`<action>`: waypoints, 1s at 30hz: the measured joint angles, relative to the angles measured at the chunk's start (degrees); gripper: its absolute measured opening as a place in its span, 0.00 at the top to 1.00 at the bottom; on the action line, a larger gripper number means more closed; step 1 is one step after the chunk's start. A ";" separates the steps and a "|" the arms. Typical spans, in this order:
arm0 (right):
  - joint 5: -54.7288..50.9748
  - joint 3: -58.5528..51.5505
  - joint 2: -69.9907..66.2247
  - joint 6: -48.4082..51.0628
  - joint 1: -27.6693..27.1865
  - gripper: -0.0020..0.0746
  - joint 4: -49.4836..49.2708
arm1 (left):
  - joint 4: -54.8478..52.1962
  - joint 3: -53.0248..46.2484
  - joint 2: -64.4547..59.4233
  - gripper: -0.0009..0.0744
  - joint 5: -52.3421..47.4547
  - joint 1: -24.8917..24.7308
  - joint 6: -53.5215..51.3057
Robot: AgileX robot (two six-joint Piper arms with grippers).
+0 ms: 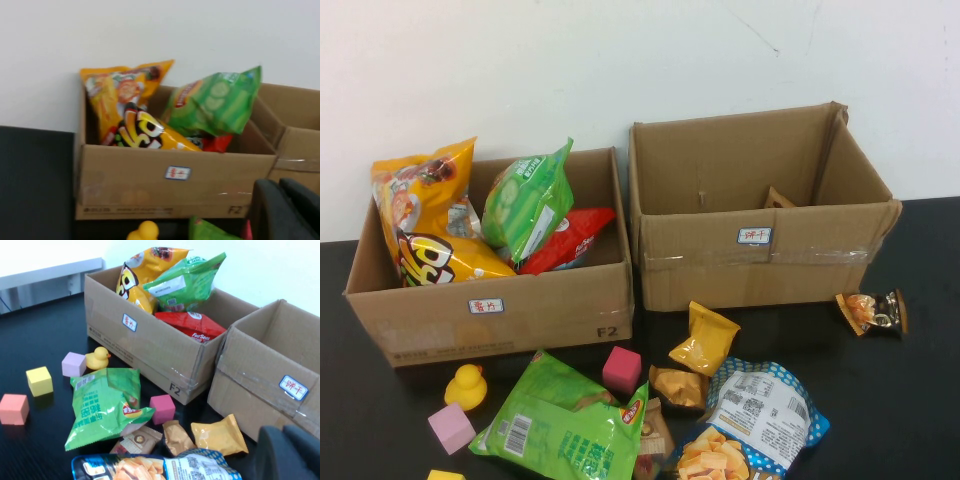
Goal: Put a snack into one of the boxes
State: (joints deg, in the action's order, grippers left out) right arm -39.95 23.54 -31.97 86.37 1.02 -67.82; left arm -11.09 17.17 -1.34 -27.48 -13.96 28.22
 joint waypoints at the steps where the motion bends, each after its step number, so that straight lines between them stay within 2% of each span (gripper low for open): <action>1: 0.00 0.00 0.00 0.00 0.00 0.98 0.00 | 2.62 -0.77 0.45 0.99 0.82 1.77 -4.09; 5: 0.00 0.00 0.00 0.00 0.00 0.98 0.00 | 18.26 -8.07 1.34 0.99 7.89 8.97 -24.81; 8: 0.00 0.00 0.00 0.00 0.00 0.98 0.00 | 21.40 -13.62 1.34 0.99 10.75 12.00 -31.41; 13: 0.00 0.00 0.00 0.13 0.00 0.98 0.00 | 20.21 -18.49 1.48 0.99 10.90 13.55 -31.85; 30: -0.10 0.00 0.00 0.13 0.00 0.98 0.00 | 17.22 -18.38 1.84 0.99 8.39 14.77 -32.35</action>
State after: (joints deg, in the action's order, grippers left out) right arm -40.04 23.54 -31.97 86.50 1.02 -67.82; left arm 6.13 -1.22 0.50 -19.09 0.81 -4.13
